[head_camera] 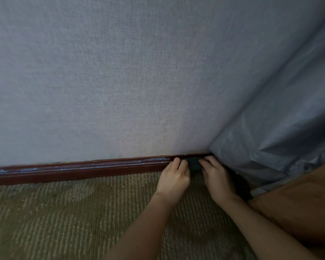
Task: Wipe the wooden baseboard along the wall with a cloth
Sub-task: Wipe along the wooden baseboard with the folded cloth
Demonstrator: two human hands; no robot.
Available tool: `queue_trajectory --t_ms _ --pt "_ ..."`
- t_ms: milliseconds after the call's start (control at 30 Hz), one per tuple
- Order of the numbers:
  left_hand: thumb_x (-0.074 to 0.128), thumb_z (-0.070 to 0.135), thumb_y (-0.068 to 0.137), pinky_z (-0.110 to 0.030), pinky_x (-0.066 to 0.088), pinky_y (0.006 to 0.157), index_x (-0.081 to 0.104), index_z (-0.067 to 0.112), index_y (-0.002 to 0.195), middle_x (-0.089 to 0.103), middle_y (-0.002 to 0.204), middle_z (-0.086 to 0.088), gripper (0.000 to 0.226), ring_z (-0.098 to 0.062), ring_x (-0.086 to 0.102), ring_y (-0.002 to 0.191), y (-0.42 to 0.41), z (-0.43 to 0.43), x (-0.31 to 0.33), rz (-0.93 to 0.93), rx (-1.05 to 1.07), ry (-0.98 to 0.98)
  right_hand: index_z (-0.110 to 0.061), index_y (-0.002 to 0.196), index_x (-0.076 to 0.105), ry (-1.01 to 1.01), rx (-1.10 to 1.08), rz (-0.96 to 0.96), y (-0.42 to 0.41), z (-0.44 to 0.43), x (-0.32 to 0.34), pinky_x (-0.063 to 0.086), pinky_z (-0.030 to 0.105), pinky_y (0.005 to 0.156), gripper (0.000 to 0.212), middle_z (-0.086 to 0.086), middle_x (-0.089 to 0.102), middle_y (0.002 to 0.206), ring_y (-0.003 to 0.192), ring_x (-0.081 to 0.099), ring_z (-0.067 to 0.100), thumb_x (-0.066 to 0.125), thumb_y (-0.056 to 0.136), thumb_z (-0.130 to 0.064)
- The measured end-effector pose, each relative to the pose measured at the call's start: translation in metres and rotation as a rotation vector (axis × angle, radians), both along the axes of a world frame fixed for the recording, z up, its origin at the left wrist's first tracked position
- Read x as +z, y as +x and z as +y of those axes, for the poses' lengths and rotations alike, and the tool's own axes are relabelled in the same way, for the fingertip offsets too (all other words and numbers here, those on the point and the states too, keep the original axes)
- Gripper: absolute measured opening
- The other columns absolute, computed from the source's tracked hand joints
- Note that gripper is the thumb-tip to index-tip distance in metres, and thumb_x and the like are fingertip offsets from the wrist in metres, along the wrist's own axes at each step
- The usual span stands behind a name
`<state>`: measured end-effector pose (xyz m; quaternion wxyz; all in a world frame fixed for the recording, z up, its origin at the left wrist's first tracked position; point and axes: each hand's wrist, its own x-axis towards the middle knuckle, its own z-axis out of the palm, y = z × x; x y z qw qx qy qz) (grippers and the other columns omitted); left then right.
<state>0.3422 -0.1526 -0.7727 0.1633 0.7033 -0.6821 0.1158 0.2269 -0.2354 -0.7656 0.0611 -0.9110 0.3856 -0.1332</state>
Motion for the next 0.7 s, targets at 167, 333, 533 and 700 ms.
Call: queue_trajectory --t_ms 167,333,533,700 --pt "0.041 0.007 0.071 -0.023 0.051 0.059 0.073 0.006 0.071 0.065 0.072 -0.006 0.032 -0.022 0.062 0.064 0.013 0.016 -0.001 -0.026 0.023 -0.003 0.004 0.086 0.072 -0.137 0.091 -0.058 0.008 0.011 -0.003 0.057 0.039 0.063 0.040 0.017 0.066 0.081 0.074 0.064 0.035 0.080 0.050 0.017" --pt "0.040 0.004 0.075 -0.026 0.050 0.059 0.073 -0.002 0.087 0.066 0.075 -0.011 0.036 -0.023 0.062 0.064 0.028 0.045 -0.003 -0.046 0.064 -0.043 0.002 0.095 0.071 -0.092 0.141 -0.115 0.023 0.036 -0.007 0.057 0.038 0.066 0.047 0.016 0.065 0.089 0.083 0.064 0.033 0.080 0.051 0.016" --pt "0.041 0.003 0.075 -0.026 0.052 0.057 0.074 0.001 0.080 0.067 0.077 -0.011 0.033 -0.025 0.062 0.063 0.042 0.044 0.002 -0.066 0.088 -0.073 0.003 0.089 0.071 -0.095 0.119 -0.127 0.039 0.037 -0.005 0.056 0.037 0.060 0.038 0.016 0.064 0.084 0.077 0.063 0.034 0.080 0.054 0.015" --pt "0.042 0.002 0.075 -0.026 0.051 0.056 0.074 0.001 0.080 0.068 0.079 -0.011 0.032 -0.025 0.062 0.062 0.037 0.038 -0.002 -0.056 0.093 -0.091 0.003 0.089 0.071 -0.122 0.104 -0.125 0.034 0.032 -0.005 0.056 0.039 0.065 0.038 0.018 0.064 0.084 0.078 0.063 0.035 0.078 0.054 0.016"
